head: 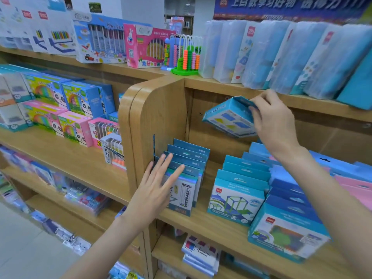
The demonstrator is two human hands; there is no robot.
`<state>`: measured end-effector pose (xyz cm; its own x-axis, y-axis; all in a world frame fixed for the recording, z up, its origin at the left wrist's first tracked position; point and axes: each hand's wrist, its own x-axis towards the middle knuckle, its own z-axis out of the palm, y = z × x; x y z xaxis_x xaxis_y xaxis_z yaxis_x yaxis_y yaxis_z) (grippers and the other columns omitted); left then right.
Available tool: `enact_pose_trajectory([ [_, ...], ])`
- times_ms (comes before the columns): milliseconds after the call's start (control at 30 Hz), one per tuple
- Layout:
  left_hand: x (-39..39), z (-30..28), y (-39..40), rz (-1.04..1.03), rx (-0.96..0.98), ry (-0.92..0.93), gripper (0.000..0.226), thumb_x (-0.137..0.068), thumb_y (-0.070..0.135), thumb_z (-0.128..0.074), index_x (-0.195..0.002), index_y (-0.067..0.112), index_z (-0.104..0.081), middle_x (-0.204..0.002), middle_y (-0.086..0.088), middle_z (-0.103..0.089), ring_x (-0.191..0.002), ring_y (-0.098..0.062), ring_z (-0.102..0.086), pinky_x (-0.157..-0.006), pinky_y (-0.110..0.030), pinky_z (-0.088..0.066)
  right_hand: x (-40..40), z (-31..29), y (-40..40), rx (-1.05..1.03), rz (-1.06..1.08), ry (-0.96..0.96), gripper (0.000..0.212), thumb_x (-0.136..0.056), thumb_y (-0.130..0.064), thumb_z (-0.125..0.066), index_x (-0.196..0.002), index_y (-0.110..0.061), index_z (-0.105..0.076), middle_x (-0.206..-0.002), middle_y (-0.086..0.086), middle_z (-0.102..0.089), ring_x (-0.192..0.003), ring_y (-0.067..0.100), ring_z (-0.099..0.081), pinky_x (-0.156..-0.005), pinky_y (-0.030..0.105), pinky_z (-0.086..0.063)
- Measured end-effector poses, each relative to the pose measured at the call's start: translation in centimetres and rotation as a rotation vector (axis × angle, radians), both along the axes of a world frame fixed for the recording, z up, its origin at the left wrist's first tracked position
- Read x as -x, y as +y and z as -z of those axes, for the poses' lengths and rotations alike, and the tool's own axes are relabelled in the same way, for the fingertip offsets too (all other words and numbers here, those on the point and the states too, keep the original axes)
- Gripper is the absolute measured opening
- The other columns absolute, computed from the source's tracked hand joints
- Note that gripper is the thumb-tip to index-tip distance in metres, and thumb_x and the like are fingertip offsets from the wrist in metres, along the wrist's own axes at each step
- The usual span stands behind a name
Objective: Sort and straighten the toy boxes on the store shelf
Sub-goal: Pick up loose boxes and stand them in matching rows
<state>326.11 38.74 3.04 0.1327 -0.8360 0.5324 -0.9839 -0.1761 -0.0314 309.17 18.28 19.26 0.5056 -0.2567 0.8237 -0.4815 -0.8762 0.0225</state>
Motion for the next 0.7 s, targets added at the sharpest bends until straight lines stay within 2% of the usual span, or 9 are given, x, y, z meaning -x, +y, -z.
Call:
enact_pose_trajectory([
  [100,1.1,-0.1,0.3,0.052,0.068,0.048,0.093,-0.067,0.015,-0.077,-0.143,0.017,-0.024,-0.149,-0.017,-0.021,-0.139,-0.03,-0.015,-0.111,-0.047,-0.011,4.0,-1.4,1.2,-0.001,0.041,-0.089,0.014,-0.088,-0.009,-0.05,-0.093,0.0,-0.059,-0.091,0.021,-0.053,-0.08,0.03,-0.05,-0.065,0.035,-0.038],
  [200,3.3,0.0,-0.2,0.137,0.188,0.086,0.061,-0.08,0.014,-0.059,-0.136,0.013,-0.033,-0.143,-0.015,-0.03,-0.132,-0.031,-0.029,-0.111,-0.045,-0.015,9.1,-2.3,2.7,-0.021,0.101,-0.108,0.012,-0.085,-0.004,-0.052,-0.09,0.004,-0.058,-0.089,0.025,-0.054,-0.082,0.027,-0.045,-0.07,0.033,-0.033],
  [367,8.0,0.0,-2.9,0.274,0.231,0.173,0.049,-0.079,0.014,-0.047,-0.127,0.009,-0.04,-0.134,-0.013,-0.036,-0.12,-0.03,-0.038,-0.102,-0.047,-0.03,17.5,-2.6,4.8,-0.088,0.241,-0.114,0.017,-0.083,-0.004,-0.056,-0.095,0.006,-0.061,-0.088,0.029,-0.065,-0.078,0.037,-0.06,-0.07,0.032,-0.035],
  [433,9.9,0.0,-4.1,0.336,0.231,0.189,0.047,-0.08,0.012,-0.044,-0.126,0.009,-0.039,-0.132,-0.013,-0.036,-0.118,-0.03,-0.038,-0.101,-0.047,-0.031,20.7,-2.5,5.1,-0.169,0.273,-0.164,0.021,-0.083,-0.009,-0.058,-0.1,0.002,-0.061,-0.094,0.024,-0.067,-0.083,0.031,-0.061,-0.072,0.025,-0.038],
  [500,11.7,0.0,-5.1,0.381,0.223,0.183,0.048,-0.079,0.011,-0.045,-0.126,0.009,-0.039,-0.132,-0.015,-0.038,-0.119,-0.031,-0.038,-0.102,-0.047,-0.028,23.7,-2.3,5.2,-0.274,0.278,-0.216,0.02,-0.082,-0.01,-0.061,-0.102,-0.008,-0.057,-0.097,0.013,-0.066,-0.089,0.022,-0.06,-0.075,0.012,-0.038],
  [533,12.7,-0.1,-5.5,0.401,0.22,0.182,0.049,-0.078,0.01,-0.046,-0.127,0.009,-0.039,-0.133,-0.015,-0.039,-0.119,-0.031,-0.038,-0.103,-0.047,-0.028,25.0,-2.0,5.2,-0.327,0.287,-0.213,0.022,-0.081,-0.008,-0.063,-0.1,-0.014,-0.055,-0.097,0.008,-0.064,-0.092,0.021,-0.06,-0.078,0.011,-0.037],
  [567,13.7,-0.2,-6.0,0.419,0.219,0.181,0.049,-0.078,0.01,-0.046,-0.127,0.009,-0.039,-0.133,-0.015,-0.039,-0.12,-0.031,-0.038,-0.103,-0.046,-0.027,26.0,-1.6,5.1,-0.372,0.303,-0.173,0.024,-0.08,-0.006,-0.065,-0.099,-0.018,-0.054,-0.095,0.004,-0.063,-0.094,0.023,-0.06,-0.079,0.016,-0.039],
  [633,15.9,-0.3,-7.0,0.446,0.212,0.178,0.047,-0.08,0.012,-0.042,-0.127,0.009,-0.039,-0.135,-0.014,-0.039,-0.123,-0.03,-0.037,-0.106,-0.046,-0.025,27.2,0.2,4.7,-0.446,0.346,-0.03,0.022,-0.079,-0.005,-0.067,-0.097,-0.011,-0.056,-0.091,0.004,-0.063,-0.091,0.027,-0.062,-0.077,0.028,-0.04],
  [700,18.1,-0.1,-8.1,0.455,0.197,0.16,0.049,-0.08,0.013,-0.042,-0.129,0.009,-0.039,-0.137,-0.013,-0.039,-0.125,-0.029,-0.037,-0.108,-0.047,-0.022,27.5,2.9,4.0,-0.531,0.353,0.098,0.021,-0.08,-0.006,-0.066,-0.099,-0.006,-0.059,-0.087,0.009,-0.066,-0.084,0.03,-0.062,-0.07,0.03,-0.039],
])
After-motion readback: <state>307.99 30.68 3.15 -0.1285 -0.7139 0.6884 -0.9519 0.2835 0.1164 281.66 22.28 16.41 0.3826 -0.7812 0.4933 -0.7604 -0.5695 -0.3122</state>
